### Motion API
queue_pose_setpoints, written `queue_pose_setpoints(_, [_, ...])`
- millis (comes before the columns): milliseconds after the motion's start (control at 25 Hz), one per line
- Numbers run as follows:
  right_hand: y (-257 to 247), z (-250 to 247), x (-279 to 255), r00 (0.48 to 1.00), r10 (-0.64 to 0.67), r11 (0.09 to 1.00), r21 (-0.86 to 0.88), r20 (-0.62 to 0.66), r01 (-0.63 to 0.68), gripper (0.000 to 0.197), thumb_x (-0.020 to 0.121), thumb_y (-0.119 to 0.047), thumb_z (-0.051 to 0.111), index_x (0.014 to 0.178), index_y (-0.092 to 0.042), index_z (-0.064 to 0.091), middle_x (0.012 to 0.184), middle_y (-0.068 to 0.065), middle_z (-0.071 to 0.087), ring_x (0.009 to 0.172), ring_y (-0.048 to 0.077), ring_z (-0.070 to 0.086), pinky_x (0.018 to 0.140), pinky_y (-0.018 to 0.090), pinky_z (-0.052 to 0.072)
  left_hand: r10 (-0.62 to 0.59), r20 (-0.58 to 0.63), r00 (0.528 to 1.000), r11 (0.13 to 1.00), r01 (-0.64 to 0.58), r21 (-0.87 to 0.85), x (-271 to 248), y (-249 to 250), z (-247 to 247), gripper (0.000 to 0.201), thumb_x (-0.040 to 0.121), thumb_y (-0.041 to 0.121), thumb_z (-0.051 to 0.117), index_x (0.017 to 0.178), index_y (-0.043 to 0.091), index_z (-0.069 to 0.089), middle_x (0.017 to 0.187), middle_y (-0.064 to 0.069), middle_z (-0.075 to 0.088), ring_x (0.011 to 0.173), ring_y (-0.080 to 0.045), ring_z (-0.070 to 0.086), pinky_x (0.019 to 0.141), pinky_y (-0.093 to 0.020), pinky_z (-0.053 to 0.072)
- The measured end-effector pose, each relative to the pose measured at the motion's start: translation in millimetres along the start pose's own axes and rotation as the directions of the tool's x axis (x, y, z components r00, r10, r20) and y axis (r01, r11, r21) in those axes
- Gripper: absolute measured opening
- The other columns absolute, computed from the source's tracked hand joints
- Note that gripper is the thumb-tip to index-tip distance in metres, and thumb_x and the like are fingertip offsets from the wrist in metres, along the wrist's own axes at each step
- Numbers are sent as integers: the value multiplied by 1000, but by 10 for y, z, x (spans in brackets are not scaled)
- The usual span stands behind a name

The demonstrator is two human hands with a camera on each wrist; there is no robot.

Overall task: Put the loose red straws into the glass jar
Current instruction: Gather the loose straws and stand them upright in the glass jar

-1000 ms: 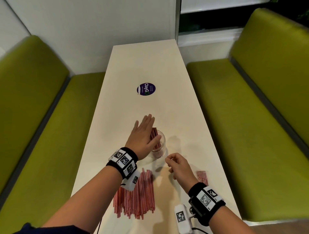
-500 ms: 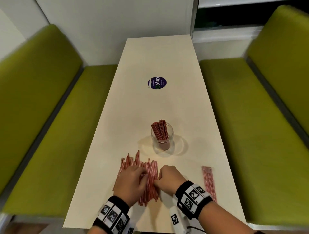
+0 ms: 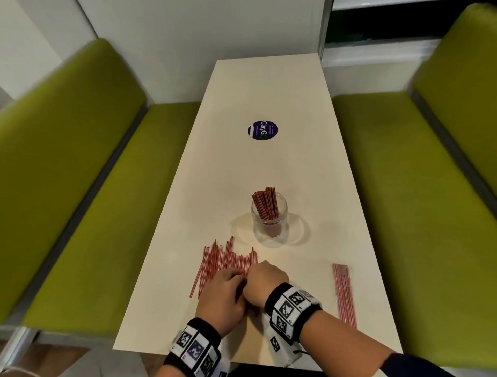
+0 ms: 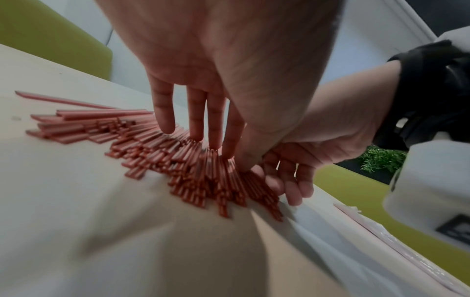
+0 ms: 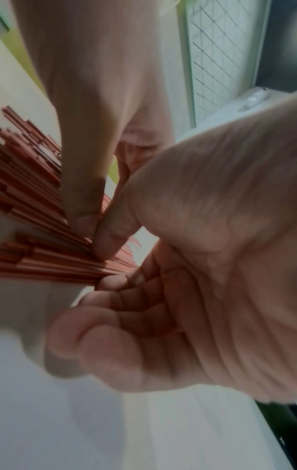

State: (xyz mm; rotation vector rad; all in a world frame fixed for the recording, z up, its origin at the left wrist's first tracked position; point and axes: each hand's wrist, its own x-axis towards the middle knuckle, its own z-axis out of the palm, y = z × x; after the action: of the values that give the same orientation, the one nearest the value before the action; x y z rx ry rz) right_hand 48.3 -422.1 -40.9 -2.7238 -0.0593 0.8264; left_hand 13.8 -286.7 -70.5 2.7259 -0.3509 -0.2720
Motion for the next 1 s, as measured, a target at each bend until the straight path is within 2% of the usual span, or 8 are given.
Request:
queue_pose_setpoints(200, [-32, 66, 43, 999, -41, 997, -72, -31, 39, 25, 94, -17, 50, 112, -10, 66, 116, 12, 67, 104, 32, 68, 77, 35, 50, -30, 16, 999, 999, 29, 14, -14, 33, -2, 44, 83, 32, 55, 126, 27, 63, 134, 11, 56, 125, -13, 48, 104, -35, 39])
queue_pose_setpoints(360, [86, 39, 21, 999, -43, 998, 50, -29, 44, 24, 93, -19, 50, 108, -7, 64, 112, 15, 66, 102, 34, 67, 79, 37, 52, -18, -53, 998, 997, 14, -75, -20, 37, -1, 36, 84, 29, 58, 119, 26, 65, 121, 12, 62, 115, -12, 54, 100, -35, 44])
queue_pose_setpoints(480, [265, 11, 14, 999, -38, 966, 256, 9, 34, 19, 94, -27, 53, 84, -11, 57, 86, 8, 62, 75, 23, 61, 62, 30, 44, -97, -144, 985, 952, 49, -303, -22, 67, -35, 20, 91, 27, 63, 110, 26, 68, 105, 15, 67, 99, -1, 59, 90, -27, 51])
queue_pose_setpoints(640, [419, -18, -97, 988, -155, 744, 657, -8, 122, 33, 93, -22, 56, 61, -19, 47, 58, -4, 46, 50, 10, 40, 55, 29, 35, -304, 49, 951, 675, 252, -694, 5, 182, -174, 13, 97, 32, 59, 97, 28, 71, 92, 4, 75, 93, -11, 69, 83, -29, 54])
queue_pose_setpoints(720, [398, -46, -154, 961, -276, 627, 753, -24, 199, 25, 93, -19, 53, 68, -15, 57, 63, 2, 53, 56, 12, 46, 61, 31, 38, -263, 265, 928, 397, 354, -847, 48, 263, -210, 33, 101, 37, 51, 102, 13, 73, 96, -8, 77, 93, -24, 73, 81, -34, 56])
queue_pose_setpoints(840, [286, -67, -227, 936, -350, 497, 851, 17, 170, 23, 92, -23, 49, 95, -8, 67, 81, 15, 68, 72, 18, 63, 68, 35, 51, -187, 390, 902, 30, 402, -915, 82, 405, -266, 43, 101, 34, 51, 111, -6, 62, 91, -25, 71, 70, -36, 70, 54, -39, 56])
queue_pose_setpoints(920, [220, -73, -267, 946, -316, 295, 955, 75, 23, 21, 97, -16, 45, 101, -8, 64, 80, 14, 68, 67, 22, 68, 60, 34, 55, -220, 376, 900, -12, 383, -924, 93, 462, -282, 37, 101, 32, 50, 113, -1, 61, 95, -27, 69, 67, -34, 69, 49, -36, 54])
queue_pose_setpoints(1000, [157, -80, -335, 937, -324, 159, 984, 128, -80, 20, 98, -7, 38, 103, -8, 57, 73, 16, 63, 57, 27, 63, 50, 32, 52, -255, 338, 906, 63, 364, -929, 99, 472, -282, 34, 103, 33, 47, 111, 5, 63, 99, -26, 70, 65, -31, 68, 48, -33, 53])
